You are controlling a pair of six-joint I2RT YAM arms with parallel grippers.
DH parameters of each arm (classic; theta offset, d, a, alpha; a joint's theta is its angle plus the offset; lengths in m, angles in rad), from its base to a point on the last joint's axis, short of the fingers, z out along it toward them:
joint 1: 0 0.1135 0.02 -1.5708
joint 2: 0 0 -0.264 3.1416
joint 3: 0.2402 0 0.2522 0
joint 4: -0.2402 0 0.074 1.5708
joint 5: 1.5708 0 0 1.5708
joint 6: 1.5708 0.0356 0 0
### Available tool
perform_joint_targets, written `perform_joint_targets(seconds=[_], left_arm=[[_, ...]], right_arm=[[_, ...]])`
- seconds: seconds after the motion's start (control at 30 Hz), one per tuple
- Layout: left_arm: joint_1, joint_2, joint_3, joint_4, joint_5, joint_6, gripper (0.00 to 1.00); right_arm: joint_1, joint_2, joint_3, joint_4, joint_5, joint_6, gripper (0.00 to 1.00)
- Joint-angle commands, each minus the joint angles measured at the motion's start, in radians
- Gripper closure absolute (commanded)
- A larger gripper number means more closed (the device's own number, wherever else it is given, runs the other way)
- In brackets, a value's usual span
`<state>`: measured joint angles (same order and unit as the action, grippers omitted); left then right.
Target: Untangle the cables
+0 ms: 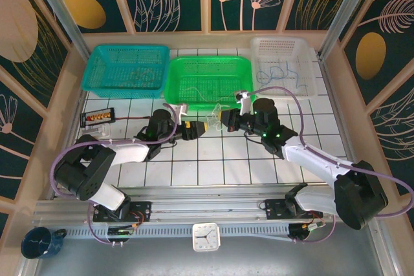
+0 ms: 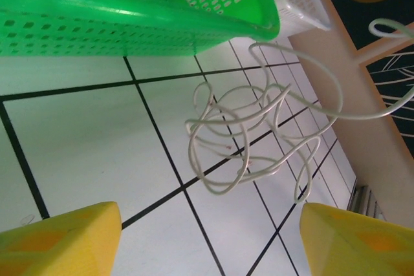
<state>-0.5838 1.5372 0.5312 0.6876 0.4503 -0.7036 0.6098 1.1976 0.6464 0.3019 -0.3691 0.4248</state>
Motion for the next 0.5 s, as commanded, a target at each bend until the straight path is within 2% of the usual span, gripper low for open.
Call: perform_joint_targets(seconds=[0.0, 0.47], left_arm=[[-0.01, 0.02, 0.037, 0.058, 0.025, -0.016, 0.29], [-0.026, 0.096, 0.102, 0.073, 0.021, -0.023, 0.41]], right_arm=[[0.0, -0.025, 0.025, 0.009, -0.02, 0.002, 1.0], [0.013, -0.04, 0.036, 0.002, -0.027, 0.004, 1.0]])
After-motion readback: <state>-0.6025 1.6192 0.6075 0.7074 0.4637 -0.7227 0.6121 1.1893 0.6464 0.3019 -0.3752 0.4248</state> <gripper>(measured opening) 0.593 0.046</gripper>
